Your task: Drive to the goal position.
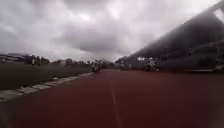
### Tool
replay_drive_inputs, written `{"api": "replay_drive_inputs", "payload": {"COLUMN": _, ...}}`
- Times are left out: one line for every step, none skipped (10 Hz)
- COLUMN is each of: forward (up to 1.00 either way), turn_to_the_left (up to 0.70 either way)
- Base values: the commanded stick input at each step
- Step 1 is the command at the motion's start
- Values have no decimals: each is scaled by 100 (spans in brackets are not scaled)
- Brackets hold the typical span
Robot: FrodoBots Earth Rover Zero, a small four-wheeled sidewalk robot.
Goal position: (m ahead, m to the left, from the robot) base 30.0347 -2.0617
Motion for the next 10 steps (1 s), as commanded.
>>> {"api": "replay_drive_inputs", "payload": {"forward": 50, "turn_to_the_left": 2}}
{"api": "replay_drive_inputs", "payload": {"forward": 50, "turn_to_the_left": 2}}
{"api": "replay_drive_inputs", "payload": {"forward": 50, "turn_to_the_left": 2}}
{"api": "replay_drive_inputs", "payload": {"forward": 50, "turn_to_the_left": 2}}
{"api": "replay_drive_inputs", "payload": {"forward": 50, "turn_to_the_left": 2}}
{"api": "replay_drive_inputs", "payload": {"forward": 50, "turn_to_the_left": 2}}
{"api": "replay_drive_inputs", "payload": {"forward": 50, "turn_to_the_left": 2}}
{"api": "replay_drive_inputs", "payload": {"forward": 50, "turn_to_the_left": 2}}
{"api": "replay_drive_inputs", "payload": {"forward": 50, "turn_to_the_left": 2}}
{"api": "replay_drive_inputs", "payload": {"forward": 50, "turn_to_the_left": 2}}
